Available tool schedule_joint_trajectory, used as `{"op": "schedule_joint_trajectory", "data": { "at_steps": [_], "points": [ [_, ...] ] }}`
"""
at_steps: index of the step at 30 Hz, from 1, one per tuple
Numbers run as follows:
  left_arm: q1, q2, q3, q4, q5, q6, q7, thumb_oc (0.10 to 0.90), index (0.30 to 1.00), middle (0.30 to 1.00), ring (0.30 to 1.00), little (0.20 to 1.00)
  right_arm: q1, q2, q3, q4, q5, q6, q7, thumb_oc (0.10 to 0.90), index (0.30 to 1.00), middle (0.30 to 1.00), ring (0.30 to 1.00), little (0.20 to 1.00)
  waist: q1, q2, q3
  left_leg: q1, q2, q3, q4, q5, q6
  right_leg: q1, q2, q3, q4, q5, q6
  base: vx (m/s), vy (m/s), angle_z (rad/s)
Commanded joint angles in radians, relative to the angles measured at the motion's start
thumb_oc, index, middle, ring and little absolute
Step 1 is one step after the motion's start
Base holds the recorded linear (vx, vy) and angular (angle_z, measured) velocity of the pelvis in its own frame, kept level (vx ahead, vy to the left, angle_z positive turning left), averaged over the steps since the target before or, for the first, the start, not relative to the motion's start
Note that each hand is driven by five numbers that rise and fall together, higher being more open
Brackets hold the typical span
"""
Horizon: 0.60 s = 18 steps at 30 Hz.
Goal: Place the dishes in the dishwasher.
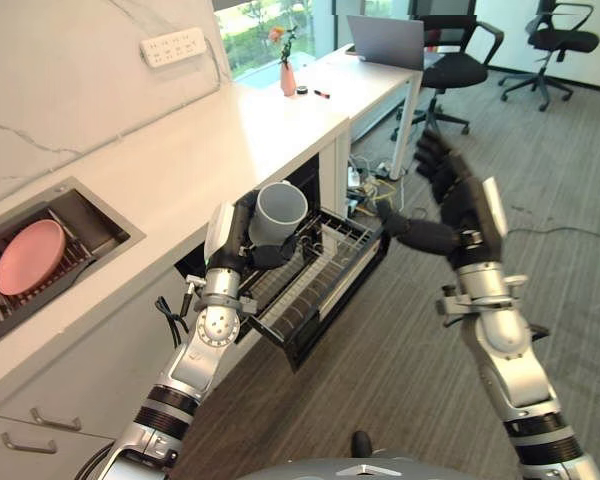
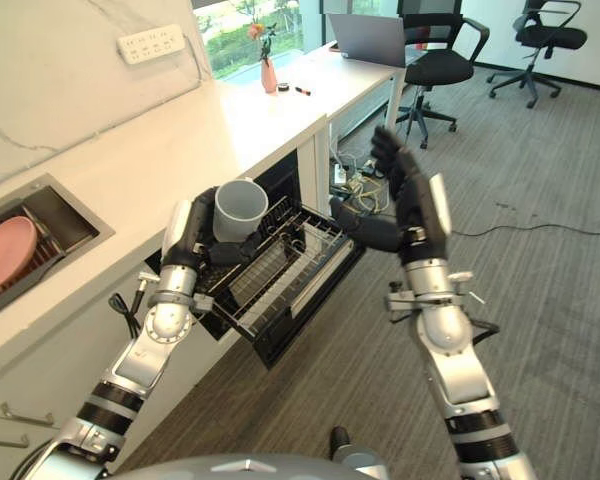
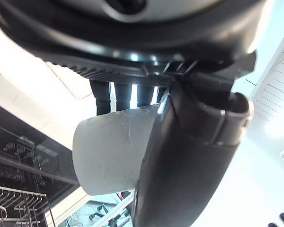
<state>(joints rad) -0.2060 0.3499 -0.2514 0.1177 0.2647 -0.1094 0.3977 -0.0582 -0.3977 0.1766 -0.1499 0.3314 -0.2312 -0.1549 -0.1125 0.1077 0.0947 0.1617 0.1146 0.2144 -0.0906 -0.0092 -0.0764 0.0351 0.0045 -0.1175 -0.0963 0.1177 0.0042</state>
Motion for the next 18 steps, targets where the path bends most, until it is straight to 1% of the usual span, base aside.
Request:
{"op": "schedule_joint_trajectory", "data": {
  "at_steps": [1,4,9,15,16,18],
  "points": [
    [-0.150,0.112,0.045,-0.068,0.081,-0.073,0.118,0.400,0.300,0.300,0.300,0.300,-0.043,-0.011,-0.018,-0.063,0.014,-0.068,0.048,0.800,0.900,0.900,0.900,0.900,0.026,-0.102,-0.037,0.002,0.026,0.060,0.003,0.003,-0.025,0.089,-0.119,0.070,0.009,-0.141,0.142,0.00,-0.025,0.13],
    [-0.165,0.106,0.040,-0.084,0.092,-0.072,0.126,0.400,0.300,0.300,0.300,0.300,-0.044,-0.006,-0.008,-0.053,0.018,-0.066,0.041,0.800,0.900,0.900,0.900,0.900,0.027,-0.098,-0.036,0.001,0.028,0.057,0.003,0.004,-0.027,0.094,-0.119,0.064,0.009,-0.144,0.142,0.00,-0.023,0.08],
    [-0.164,0.081,-0.001,-0.113,0.119,-0.071,0.138,0.400,0.300,0.300,0.300,0.300,-0.062,0.054,0.047,-0.043,0.141,-0.074,0.041,0.800,0.900,0.900,0.900,0.900,0.043,-0.092,-0.039,0.001,0.028,0.038,0.003,0.004,-0.028,0.107,-0.125,0.043,0.009,-0.148,0.139,0.00,-0.015,0.09],
    [-0.163,0.076,-0.036,-0.127,0.125,-0.071,0.132,0.400,0.300,0.300,0.300,0.300,-0.108,0.091,0.108,-0.034,0.216,-0.073,0.042,0.800,0.900,0.900,0.900,0.900,0.057,-0.092,-0.040,0.003,0.025,0.026,0.003,0.003,-0.028,0.119,-0.129,0.030,0.009,-0.151,0.138,-0.01,-0.003,0.10],
    [-0.162,0.070,-0.056,-0.127,0.129,-0.070,0.131,0.400,0.300,0.300,0.300,0.300,-0.128,0.106,0.136,-0.042,0.251,-0.073,0.041,0.800,0.900,0.900,0.900,0.900,0.064,-0.093,-0.041,0.002,0.026,0.021,0.003,0.002,-0.027,0.123,-0.131,0.025,0.009,-0.153,0.137,-0.01,0.000,0.11],
    [-0.165,0.067,-0.072,-0.128,0.129,-0.068,0.131,0.400,0.300,0.300,0.300,0.300,-0.147,0.118,0.162,-0.041,0.266,-0.068,0.036,0.800,0.900,0.900,0.900,0.900,0.070,-0.093,-0.042,0.002,0.025,0.018,0.003,0.002,-0.027,0.126,-0.132,0.022,0.009,-0.154,0.137,-0.01,0.001,0.11]
  ]
}}
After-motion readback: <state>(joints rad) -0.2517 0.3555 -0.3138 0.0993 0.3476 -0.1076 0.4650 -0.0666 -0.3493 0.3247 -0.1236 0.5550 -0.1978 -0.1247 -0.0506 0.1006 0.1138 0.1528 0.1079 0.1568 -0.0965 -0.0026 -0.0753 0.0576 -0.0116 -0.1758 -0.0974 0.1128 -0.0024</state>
